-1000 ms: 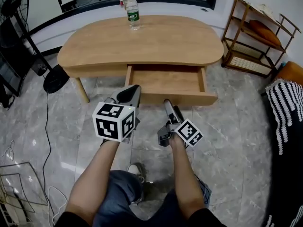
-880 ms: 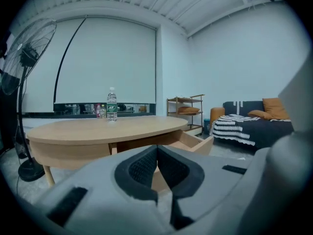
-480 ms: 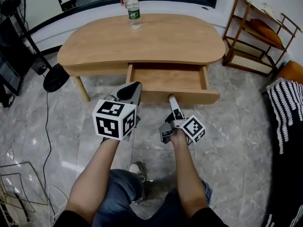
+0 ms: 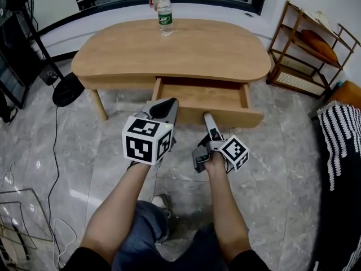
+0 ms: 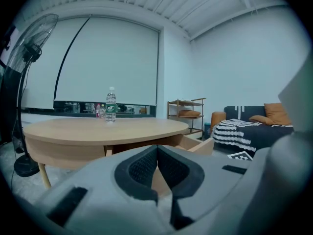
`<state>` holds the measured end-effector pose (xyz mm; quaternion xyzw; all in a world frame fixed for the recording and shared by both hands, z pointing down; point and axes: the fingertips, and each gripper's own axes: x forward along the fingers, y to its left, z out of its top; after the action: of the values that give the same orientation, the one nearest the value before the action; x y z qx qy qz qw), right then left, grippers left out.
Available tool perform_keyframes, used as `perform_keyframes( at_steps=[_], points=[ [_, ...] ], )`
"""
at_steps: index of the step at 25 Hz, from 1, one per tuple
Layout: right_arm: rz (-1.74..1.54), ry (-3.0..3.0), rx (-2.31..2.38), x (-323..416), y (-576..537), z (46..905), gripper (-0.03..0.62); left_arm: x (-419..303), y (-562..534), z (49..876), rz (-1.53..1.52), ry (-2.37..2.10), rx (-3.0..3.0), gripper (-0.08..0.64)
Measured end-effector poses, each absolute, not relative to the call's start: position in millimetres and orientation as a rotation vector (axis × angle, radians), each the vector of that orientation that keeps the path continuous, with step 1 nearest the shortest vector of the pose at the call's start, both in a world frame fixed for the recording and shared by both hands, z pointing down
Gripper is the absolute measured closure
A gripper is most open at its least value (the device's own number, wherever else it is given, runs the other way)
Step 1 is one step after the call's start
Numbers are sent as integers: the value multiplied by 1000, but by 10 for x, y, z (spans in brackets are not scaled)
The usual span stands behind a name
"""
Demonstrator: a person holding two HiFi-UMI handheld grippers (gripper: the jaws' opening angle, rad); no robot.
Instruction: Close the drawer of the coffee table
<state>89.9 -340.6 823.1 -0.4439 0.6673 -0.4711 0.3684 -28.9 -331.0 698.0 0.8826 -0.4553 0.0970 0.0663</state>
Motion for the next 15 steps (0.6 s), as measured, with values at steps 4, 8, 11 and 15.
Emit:
perform_keyframes(
  at_steps=[4,8,11,15],
  points=[
    [-1209,1706,-1150,910,-3477,8228,163,-235,-3335,7006,313,-1357,2674,557],
    [-1203,1689,-1156,931,-3620,8229,163,-169,-3366,7046,336,-1335,2692,557],
    [-1197,1680,-1160,948,-3731,8226,163,-142,-3439,7080,337,-1324,2691,557],
    [-1190,1681,-1164,952,-3882,8228,161,-118,-3531,7149,352,-1308,2699,557]
  ],
)
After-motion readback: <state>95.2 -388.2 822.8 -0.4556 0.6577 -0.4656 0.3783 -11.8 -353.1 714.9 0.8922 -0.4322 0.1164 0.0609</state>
